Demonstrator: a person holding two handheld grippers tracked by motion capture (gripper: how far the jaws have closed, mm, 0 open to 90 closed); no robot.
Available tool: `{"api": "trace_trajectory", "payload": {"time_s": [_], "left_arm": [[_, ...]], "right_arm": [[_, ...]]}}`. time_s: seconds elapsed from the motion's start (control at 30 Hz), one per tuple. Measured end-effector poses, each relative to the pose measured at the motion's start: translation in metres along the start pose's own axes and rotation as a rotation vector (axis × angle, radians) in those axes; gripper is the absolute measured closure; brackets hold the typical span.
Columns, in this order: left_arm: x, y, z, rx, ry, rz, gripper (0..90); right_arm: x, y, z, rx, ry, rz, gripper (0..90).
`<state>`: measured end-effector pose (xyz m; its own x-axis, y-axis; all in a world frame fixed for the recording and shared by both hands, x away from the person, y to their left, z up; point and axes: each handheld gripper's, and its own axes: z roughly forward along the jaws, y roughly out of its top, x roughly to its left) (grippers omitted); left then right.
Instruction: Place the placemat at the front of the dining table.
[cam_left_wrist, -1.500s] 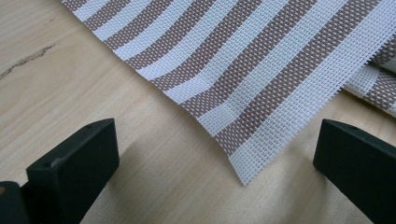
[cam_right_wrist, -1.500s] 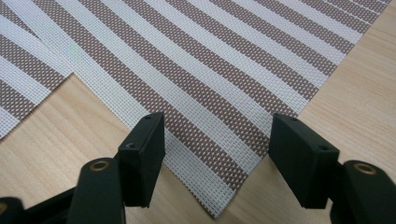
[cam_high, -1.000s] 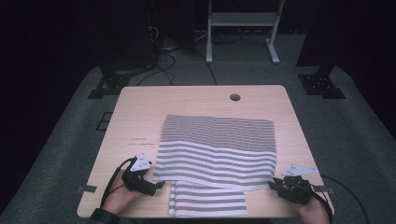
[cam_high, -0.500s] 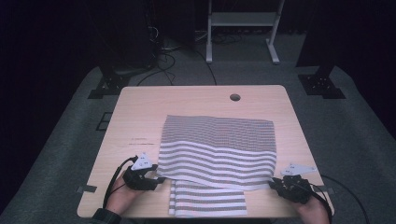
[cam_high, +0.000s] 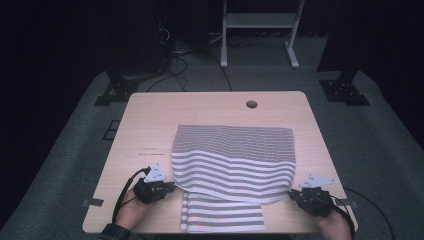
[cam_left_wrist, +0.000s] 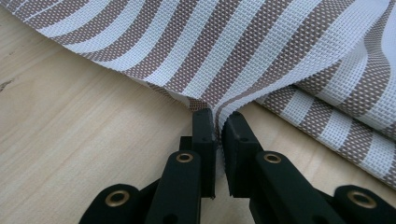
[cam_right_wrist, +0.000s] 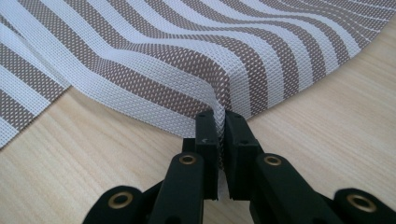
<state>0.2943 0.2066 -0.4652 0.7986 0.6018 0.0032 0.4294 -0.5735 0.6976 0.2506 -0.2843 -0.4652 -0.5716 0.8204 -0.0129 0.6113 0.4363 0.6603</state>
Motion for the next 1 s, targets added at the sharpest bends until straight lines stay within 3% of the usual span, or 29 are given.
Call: {"api": "trace_trajectory", "payload": {"time_s": [0.4,0.7,1.0], "left_arm": [[-0.001,0.005,-0.011,-0.054,-0.011,-0.019,85.2],[0.007,0.011,-0.020,-0.115,0.000,-0.052,85.2],[0.017,0.022,-0.022,-0.142,0.018,-0.061,85.2]], "right_arm": [[-0.010,0.011,-0.009,-0.090,0.019,0.037,86.6],[-0.018,0.028,-0.011,-0.160,0.025,0.041,86.7],[-0.030,0.049,-0.007,-0.203,0.023,0.034,86.7]]}}
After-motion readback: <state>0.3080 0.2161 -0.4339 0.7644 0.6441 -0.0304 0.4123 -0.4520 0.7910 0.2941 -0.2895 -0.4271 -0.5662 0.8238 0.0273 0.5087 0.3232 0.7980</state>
